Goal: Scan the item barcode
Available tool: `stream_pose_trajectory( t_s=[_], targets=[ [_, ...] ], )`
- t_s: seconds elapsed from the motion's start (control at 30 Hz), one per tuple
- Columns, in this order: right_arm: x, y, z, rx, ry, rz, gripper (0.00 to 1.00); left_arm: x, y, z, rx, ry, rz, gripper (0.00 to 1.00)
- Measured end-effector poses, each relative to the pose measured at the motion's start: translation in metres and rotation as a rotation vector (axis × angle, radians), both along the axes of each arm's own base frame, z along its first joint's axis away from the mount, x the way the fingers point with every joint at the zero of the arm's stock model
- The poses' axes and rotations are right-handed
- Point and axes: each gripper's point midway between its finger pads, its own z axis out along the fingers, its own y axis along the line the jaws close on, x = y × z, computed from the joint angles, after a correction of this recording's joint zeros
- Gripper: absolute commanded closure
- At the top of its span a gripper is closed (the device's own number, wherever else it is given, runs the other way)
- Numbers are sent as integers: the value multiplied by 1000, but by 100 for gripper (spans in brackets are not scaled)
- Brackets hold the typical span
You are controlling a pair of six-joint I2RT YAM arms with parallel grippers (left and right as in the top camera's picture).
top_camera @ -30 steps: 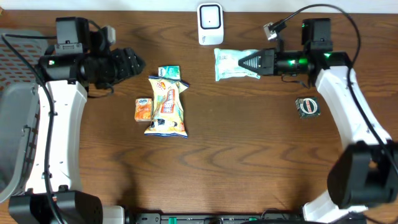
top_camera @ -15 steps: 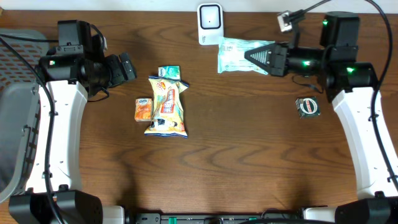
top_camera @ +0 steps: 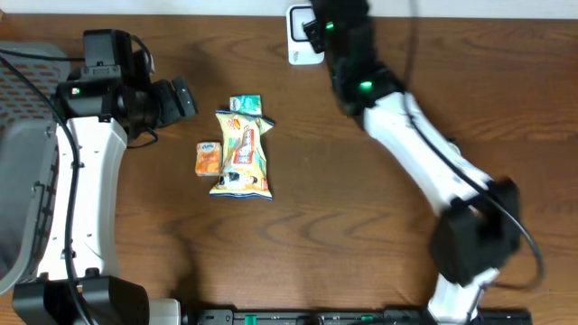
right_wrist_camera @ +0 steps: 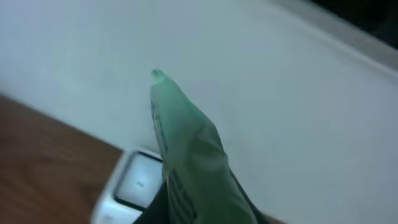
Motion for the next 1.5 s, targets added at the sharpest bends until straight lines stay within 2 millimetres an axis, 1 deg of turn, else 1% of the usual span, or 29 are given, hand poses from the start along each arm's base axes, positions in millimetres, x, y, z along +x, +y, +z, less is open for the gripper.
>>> stream_pose_trajectory(
  t_s=[0.07, 0.1, 0.13, 0.2, 0.23, 0.33, 0.37, 0.4, 0.43, 0.53, 0.63, 0.87, 1.07, 1.2, 1.3, 1.33, 1.43, 1.5],
  targets=[
    [12, 6, -15, -84, -45, -4, 99, 0, 0, 0, 1, 1, 1, 2],
    [20, 12, -25, -165, -92, -6, 99, 0, 0, 0, 1, 1, 1, 2],
    [23, 14, -30, -200, -99, -6, 99, 0, 0, 0, 1, 1, 1, 2],
    [31, 18, -44, -338, -149, -6, 99, -1, 0, -1, 1, 3, 1, 2],
    [32, 20, -50, -379, -153, -3, 99, 0, 0, 0, 2, 1, 1, 2],
    [39, 28, -99, -636, -120, 38, 99, 0, 0, -1, 1, 2, 1, 2],
    [40, 29, -115, -703, -102, 50, 99, 0, 0, -1, 1, 2, 1, 2],
    [40, 31, -126, -739, -90, 59, 99, 0, 0, -1, 1, 2, 1, 2],
    [40, 32, -140, -790, -71, 70, 99, 0, 0, -1, 1, 2, 1, 2],
    [40, 31, -160, -858, -43, 78, 99, 0, 0, -1, 1, 2, 1, 2],
    [40, 29, -159, -887, -45, 68, 99, 0, 0, -1, 1, 2, 1, 2],
    [39, 22, -170, -933, 5, 71, 99, 0, 0, -1, 1, 2, 1, 2],
    [41, 17, -170, -934, 9, 62, 99, 0, 0, -1, 1, 2, 1, 2],
    [44, 14, -162, -918, -16, 40, 99, 0, 0, -1, 1, 2, 1, 2],
    [47, 13, -148, -873, -61, 2, 99, 0, 0, -1, 1, 2, 1, 2],
    [47, 12, -147, -860, -63, -4, 99, 0, 0, -1, 1, 2, 1, 2],
    [45, 11, -149, -814, -32, -4, 99, 0, 0, -1, 1, 2, 1, 2],
    [41, 8, -143, -764, -1, 3, 99, 0, 0, -1, 2, 1, 1, 2]
  ],
)
